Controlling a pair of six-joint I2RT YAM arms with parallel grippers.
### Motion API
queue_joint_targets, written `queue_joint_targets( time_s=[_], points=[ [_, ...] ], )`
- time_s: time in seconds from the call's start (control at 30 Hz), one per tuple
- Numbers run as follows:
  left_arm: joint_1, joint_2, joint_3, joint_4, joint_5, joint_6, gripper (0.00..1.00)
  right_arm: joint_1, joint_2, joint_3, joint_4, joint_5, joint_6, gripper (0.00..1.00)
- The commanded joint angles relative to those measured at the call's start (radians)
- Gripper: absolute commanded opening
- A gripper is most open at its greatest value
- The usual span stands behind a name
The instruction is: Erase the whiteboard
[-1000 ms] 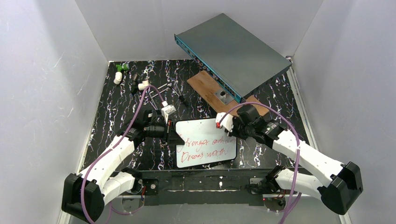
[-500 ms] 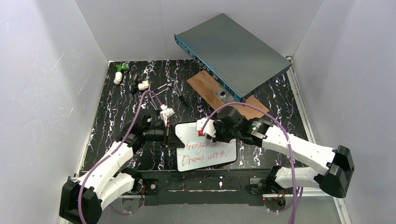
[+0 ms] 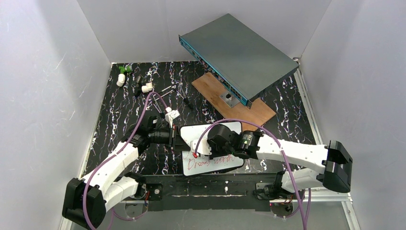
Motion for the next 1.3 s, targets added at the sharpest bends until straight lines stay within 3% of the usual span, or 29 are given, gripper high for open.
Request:
queue_joint_targets(
  time_s=[0.0,0.27,0.57,0.73,0.93,1.07,1.27],
  points=[
    [-0.007,-0.003,0.029,0.026,0.025,0.033,0.0,-0.04,0.0,-0.001,0.062,0.109,0.006,0.01],
    [-0.007,-0.013,0.033,0.008,0.017,0.059,0.0,-0.086,0.037,0.037,0.027,0.101,0.042,0.01],
    [-0.006,-0.01,0.041,-0.024,0.003,0.085,0.0,0.031,0.052,0.024,-0.104,-0.077,-0.033,0.01],
    [-0.006,-0.007,0.042,-0.027,0.004,0.088,0.0,0.022,0.082,0.052,-0.04,0.058,0.011,0.01],
    [-0.007,-0.005,0.042,-0.027,0.008,0.09,0.0,-0.095,0.081,0.112,0.024,0.206,0.085,0.01],
    [-0.007,-0.005,0.043,-0.026,0.009,0.092,0.0,-0.1,0.088,0.103,0.01,0.195,0.086,0.01],
    [-0.006,-0.008,0.043,-0.027,0.005,0.095,0.0,-0.034,0.113,0.098,-0.076,0.051,0.043,0.01]
  ],
)
